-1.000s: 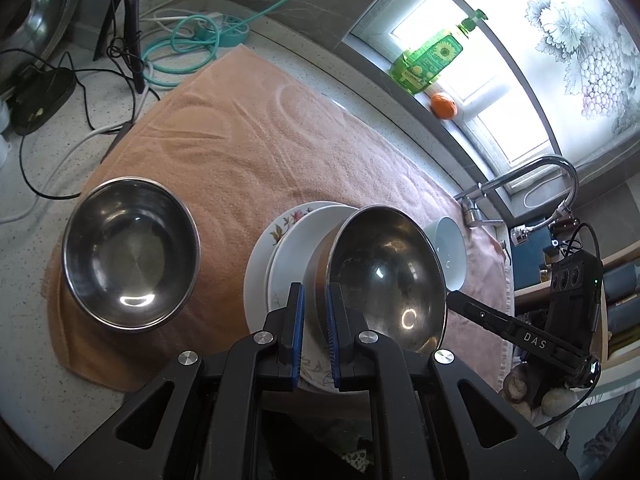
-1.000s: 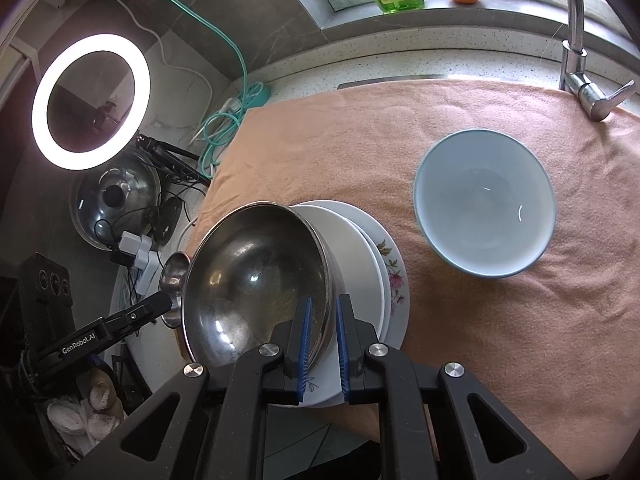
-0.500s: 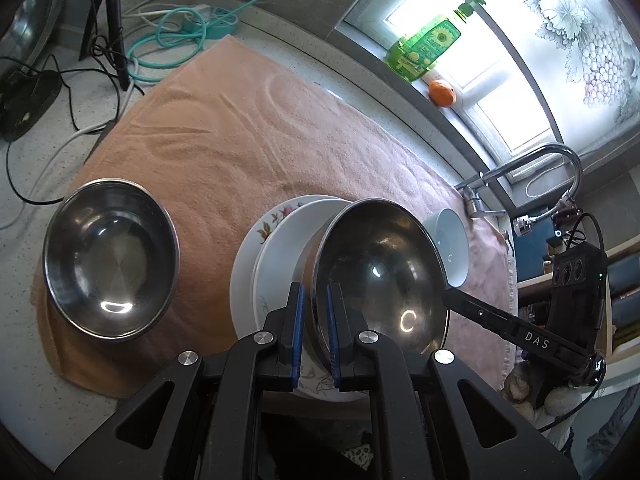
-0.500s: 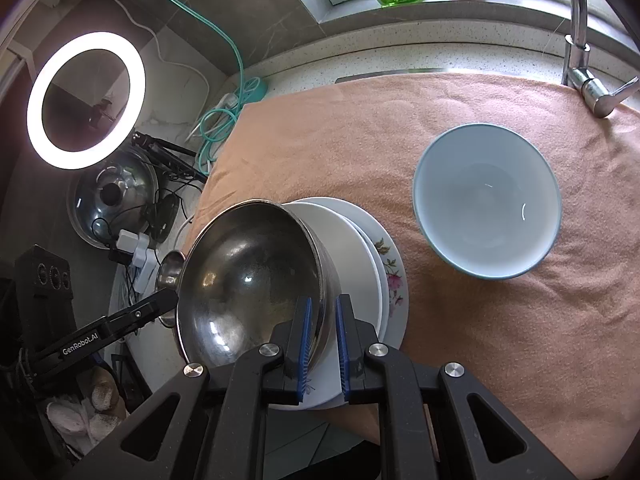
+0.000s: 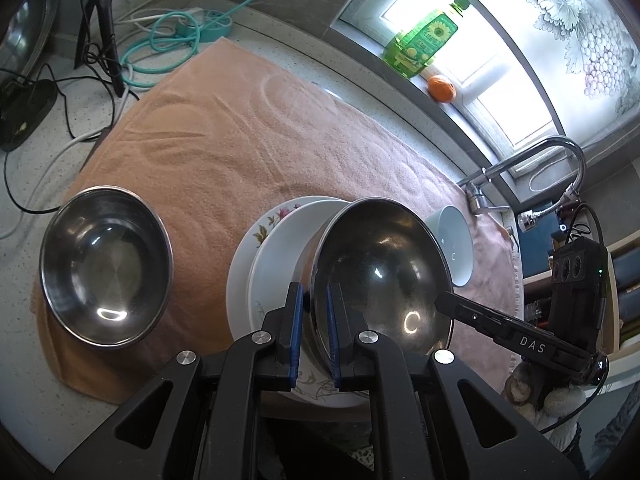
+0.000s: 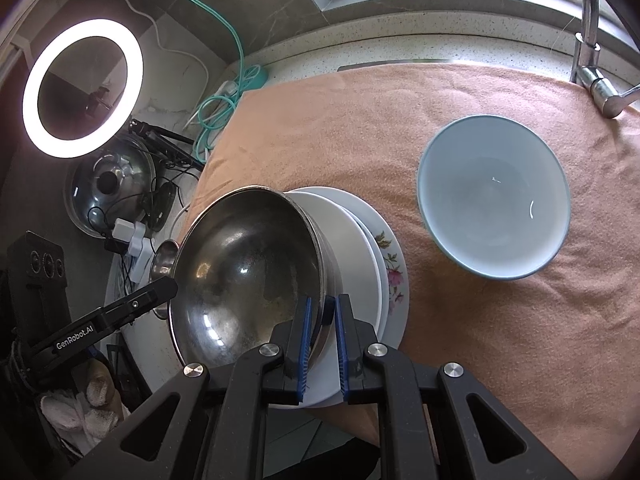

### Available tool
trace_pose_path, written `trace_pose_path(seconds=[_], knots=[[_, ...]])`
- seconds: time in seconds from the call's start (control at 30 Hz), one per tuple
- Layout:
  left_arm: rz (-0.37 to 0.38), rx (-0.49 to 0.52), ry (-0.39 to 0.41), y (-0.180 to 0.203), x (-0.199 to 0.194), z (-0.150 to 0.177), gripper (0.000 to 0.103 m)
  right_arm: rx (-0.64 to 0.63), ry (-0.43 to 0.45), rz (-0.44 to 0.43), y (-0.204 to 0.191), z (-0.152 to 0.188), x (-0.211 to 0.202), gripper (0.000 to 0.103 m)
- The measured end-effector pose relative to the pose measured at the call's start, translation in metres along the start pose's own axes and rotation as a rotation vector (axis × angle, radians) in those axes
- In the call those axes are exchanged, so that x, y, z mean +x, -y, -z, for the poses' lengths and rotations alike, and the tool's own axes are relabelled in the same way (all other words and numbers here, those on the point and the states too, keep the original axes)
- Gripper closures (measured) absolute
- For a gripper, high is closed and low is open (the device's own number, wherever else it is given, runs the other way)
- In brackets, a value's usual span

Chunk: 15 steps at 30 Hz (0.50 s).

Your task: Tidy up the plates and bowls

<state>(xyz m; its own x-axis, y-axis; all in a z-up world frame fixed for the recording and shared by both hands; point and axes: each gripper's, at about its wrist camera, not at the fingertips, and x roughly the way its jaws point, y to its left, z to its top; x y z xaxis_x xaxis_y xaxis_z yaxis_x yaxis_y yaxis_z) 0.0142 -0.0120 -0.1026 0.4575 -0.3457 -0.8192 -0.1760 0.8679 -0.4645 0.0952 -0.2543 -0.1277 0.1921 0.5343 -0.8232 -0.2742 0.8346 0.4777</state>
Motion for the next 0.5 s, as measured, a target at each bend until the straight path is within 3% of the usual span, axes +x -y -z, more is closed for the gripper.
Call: trace_pose_path(seconds=[0.5], knots=[[-0.007,0.016,0.044,0.009,-0.007,-0.014,0.094,-0.029,0.034,0.009,-0.008,-0.011,-0.016,0.093]])
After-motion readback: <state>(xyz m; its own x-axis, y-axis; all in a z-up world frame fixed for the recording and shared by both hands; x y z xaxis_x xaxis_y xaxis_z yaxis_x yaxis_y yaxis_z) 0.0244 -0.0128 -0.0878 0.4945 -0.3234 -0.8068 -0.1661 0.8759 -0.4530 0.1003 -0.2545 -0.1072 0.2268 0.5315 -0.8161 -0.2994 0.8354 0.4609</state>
